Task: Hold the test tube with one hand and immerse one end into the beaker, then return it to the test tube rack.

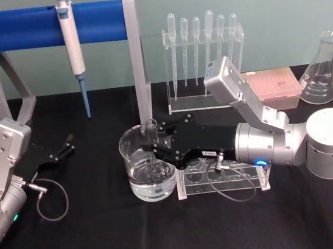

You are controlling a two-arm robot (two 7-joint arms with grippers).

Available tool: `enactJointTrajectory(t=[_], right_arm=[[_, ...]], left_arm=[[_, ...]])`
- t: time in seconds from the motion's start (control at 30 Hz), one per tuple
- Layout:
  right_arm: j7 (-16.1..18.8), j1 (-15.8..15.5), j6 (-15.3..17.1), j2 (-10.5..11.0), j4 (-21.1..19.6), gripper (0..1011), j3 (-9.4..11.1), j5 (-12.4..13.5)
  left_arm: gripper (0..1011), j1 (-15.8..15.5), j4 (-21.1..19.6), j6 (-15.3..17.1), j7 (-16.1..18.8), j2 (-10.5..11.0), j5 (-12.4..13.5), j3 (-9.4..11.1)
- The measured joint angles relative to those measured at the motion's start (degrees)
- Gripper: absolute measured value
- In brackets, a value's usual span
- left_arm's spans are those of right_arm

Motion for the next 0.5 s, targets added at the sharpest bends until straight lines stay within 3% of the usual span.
enactJointTrajectory(t=[0.5], right_arm=[[0.00,0.00,0.00,0.00,0.00,241,0.00,0.00]], left_arm=[[1000,0.00,0.00,0.00,0.00,0.00,0.00,0.00]])
